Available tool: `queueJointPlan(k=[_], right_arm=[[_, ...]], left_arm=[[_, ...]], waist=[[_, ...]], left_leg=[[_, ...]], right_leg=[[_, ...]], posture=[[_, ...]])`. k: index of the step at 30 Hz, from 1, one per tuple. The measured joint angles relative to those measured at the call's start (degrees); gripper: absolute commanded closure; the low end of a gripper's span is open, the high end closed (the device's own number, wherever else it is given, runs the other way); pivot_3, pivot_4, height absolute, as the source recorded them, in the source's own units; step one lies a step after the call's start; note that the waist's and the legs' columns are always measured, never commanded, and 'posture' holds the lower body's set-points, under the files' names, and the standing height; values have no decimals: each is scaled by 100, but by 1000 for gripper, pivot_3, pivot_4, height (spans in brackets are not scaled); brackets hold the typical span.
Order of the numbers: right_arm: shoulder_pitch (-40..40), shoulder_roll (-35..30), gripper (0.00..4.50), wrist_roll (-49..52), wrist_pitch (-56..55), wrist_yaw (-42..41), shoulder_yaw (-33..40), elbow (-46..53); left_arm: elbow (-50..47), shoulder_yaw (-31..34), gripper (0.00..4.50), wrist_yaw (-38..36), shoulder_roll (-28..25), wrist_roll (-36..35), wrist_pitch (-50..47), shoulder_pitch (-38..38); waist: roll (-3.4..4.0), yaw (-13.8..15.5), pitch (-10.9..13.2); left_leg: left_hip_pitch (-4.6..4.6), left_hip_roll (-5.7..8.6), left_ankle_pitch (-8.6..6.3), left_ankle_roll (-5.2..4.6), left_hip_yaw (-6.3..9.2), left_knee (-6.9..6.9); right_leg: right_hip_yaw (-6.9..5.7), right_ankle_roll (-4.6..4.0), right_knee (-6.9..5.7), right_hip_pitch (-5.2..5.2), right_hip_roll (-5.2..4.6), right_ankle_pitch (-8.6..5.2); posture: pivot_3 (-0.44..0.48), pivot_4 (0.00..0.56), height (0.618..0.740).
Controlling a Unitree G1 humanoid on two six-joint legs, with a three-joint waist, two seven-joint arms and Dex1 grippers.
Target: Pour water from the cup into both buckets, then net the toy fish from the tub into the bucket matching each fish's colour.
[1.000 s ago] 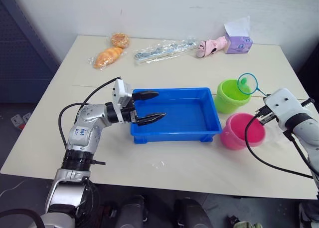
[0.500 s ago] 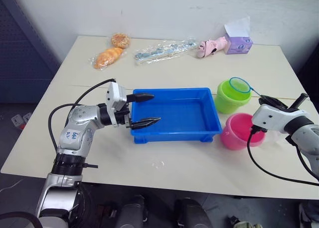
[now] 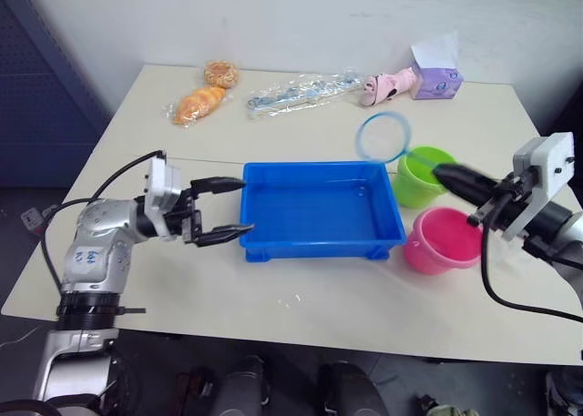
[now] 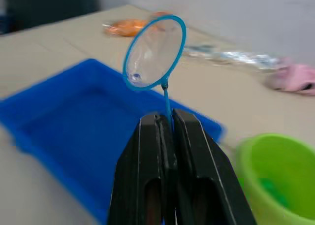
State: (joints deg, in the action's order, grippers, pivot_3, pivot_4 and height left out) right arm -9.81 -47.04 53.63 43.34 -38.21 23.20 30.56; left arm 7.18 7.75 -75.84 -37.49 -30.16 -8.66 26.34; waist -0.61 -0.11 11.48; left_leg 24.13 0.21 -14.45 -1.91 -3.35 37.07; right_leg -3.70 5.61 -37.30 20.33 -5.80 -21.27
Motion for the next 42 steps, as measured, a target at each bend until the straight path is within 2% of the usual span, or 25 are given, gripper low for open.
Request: queueJointPlan(k=[3,7,12,16,21,26,28,29,32,34,36,42], right_arm=[[428,-212,4500,454,360,-356,-211,376],[785,-449,4500,336,601,-635,-980,593],[832,11,4500,-443,619,-432,-2424,469],[682,460,4500,-1432,205,-444,-3513,-166],[160,1300,4500,-2116,-380,-412,-3882,-1123],[105,1585,4500,-2594,-966,-660,-4061,-1796],[121,1573,3648,-2669,-1130,-868,-4059,-1873],[149,1557,3405,-2712,-1218,-965,-4059,-1910],[245,1447,1766,-2831,-1481,-1218,-4054,-1945],[315,1325,991,-2853,-1617,-1353,-3959,-1896],[582,987,26,-2849,-1750,-1459,-3638,-1620],[1888,229,26,-2608,-2090,-1699,-2235,-387]], left_arm=[[-585,-9,39,-556,-404,-2,199,-443],[-1226,23,39,-928,-705,-181,182,-1155],[-1600,-39,39,-1013,-884,-135,426,-2161],[-1655,-275,39,-1004,-868,23,626,-2292],[-1801,-400,39,-862,-857,23,558,-2195],[-1797,-404,39,-730,-863,21,462,-2166],[-1797,-404,0,-739,-908,22,447,-2167],[-1796,-404,0,-745,-954,22,442,-2166],[-1766,-387,0,-746,-1052,22,422,-2145],[-1758,-386,0,-727,-1059,14,361,-2117],[-1674,-304,0,-641,-1069,-4,235,-2079],[-992,-25,0,-537,-1187,271,491,-2113]], waist=[[0,1,0],[-1,-25,-1],[-1,-103,-1],[0,-116,-1],[-2,-152,-3],[-2,-146,-3],[-3,-146,-3],[-2,-146,-3],[-2,-145,-3],[-2,-144,-3],[2,-129,-1],[0,-97,-2]], left_leg=[[-1,4,-11,-12,-1,-3],[-6,7,-18,-20,-2,0],[-7,6,-20,-18,1,-9],[-3,8,-22,-15,0,-4],[-5,8,-20,-7,-2,-8],[-4,9,-21,-8,-5,-6],[-5,9,-21,-8,-6,-4],[-5,9,-21,-8,-6,-5],[-5,9,-21,-8,-6,-6],[-4,9,-21,-9,-6,-5],[-4,9,-22,-9,-4,-6],[-5,9,-25,-8,-6,-8]], right_leg=[[0,0,34,-6,-8,0],[2,0,43,-13,-17,1],[2,-1,40,-6,-18,1],[2,-2,40,-1,-21,1],[0,-4,27,4,-20,3],[-2,-4,22,5,-19,3],[-2,-4,21,5,-19,3],[-1,-4,21,5,-19,3],[-1,-4,21,6,-19,3],[-1,-4,21,6,-19,3],[-2,-4,22,5,-19,3],[-4,-4,26,2,-18,3]], posture=[[0,150,740],[0,150,740],[0,150,740],[0,150,740],[0,150,740],[0,150,740],[0,150,740],[0,150,740],[0,150,740],[0,150,740],[0,150,740],[0,150,740]])
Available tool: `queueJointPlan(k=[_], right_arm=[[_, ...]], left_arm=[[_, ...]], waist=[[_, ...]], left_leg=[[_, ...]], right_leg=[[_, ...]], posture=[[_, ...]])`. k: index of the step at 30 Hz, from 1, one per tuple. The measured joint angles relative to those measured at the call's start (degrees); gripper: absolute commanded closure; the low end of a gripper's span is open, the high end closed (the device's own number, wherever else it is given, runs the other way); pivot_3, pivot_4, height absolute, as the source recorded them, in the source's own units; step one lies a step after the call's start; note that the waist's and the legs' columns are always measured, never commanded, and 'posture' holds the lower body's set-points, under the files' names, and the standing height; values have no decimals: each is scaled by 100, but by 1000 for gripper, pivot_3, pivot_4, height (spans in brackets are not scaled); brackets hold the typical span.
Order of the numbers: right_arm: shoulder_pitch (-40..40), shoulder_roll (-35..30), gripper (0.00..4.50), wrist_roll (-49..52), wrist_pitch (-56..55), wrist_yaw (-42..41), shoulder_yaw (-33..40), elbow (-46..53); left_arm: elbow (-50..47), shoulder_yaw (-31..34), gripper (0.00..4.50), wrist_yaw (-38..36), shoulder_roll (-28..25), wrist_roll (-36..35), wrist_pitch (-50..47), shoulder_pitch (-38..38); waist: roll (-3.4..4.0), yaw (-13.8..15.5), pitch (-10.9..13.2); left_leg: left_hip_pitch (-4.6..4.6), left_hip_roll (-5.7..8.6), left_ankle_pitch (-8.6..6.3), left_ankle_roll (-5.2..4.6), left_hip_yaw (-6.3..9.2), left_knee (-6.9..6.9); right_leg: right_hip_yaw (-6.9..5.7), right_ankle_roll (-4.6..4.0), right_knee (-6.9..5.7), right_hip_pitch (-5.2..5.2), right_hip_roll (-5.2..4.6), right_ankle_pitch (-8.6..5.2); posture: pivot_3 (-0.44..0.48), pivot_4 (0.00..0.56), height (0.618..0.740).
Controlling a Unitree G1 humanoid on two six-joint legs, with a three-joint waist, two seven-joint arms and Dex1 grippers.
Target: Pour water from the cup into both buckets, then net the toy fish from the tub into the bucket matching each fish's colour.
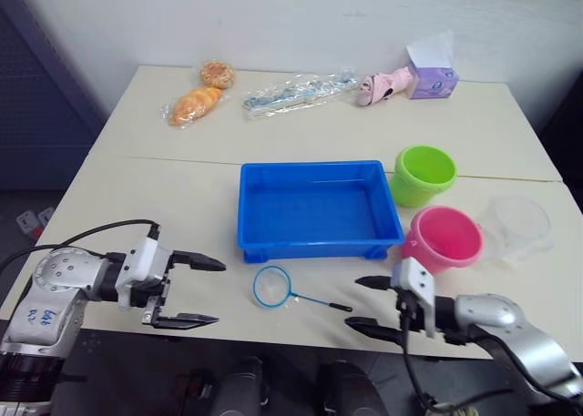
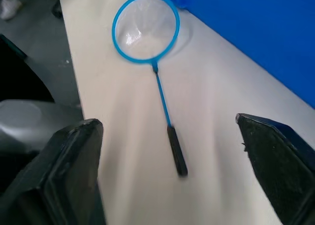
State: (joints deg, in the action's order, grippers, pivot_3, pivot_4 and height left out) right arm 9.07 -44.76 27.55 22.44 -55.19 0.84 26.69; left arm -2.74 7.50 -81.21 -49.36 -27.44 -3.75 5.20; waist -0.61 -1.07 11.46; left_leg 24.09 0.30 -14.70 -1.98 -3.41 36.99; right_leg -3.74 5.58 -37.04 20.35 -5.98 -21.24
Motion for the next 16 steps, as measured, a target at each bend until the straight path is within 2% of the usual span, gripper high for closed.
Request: queueJointPlan(k=[2,4,8,10,13,16], right_arm=[[616,7,26,343,-86,-84,686,456],[1260,104,26,677,-295,-180,1715,877],[1916,281,26,850,-695,-316,3028,1127],[2228,265,26,767,-1180,-790,3588,1090],[2410,271,26,598,-1809,-1265,4003,900],[2438,304,26,352,-2328,-1447,4082,654]], left_arm=[[300,81,0,83,-61,173,201,-9],[853,206,0,166,-142,385,456,-5],[1710,298,0,184,-182,683,994,-3],[2060,297,0,280,-185,901,1347,53],[2611,303,0,492,-197,1159,1782,125],[2875,337,0,605,-199,1193,1945,166]], waist=[[0,12,0],[0,29,-1],[-13,37,-9],[-13,75,-9],[-17,88,-9],[-20,87,-12]], left_leg=[[-2,0,-1,-2,2,-1],[-5,-1,-3,-5,-1,-2],[-17,-1,-16,-22,-3,-2],[-23,-1,-25,-29,-7,-5],[-87,-1,-35,-22,-14,-45],[-99,-1,-44,4,-20,-74]], right_leg=[[-1,0,-3,-1,0,0],[0,1,0,-5,2,0],[4,1,4,-16,1,1],[9,1,10,-18,1,1],[14,1,40,-75,1,0],[18,1,60,-78,-1,0]], posture=[[0,150,740],[0,150,740],[0,150,740],[0,150,740],[0,150,740],[0,150,740]])
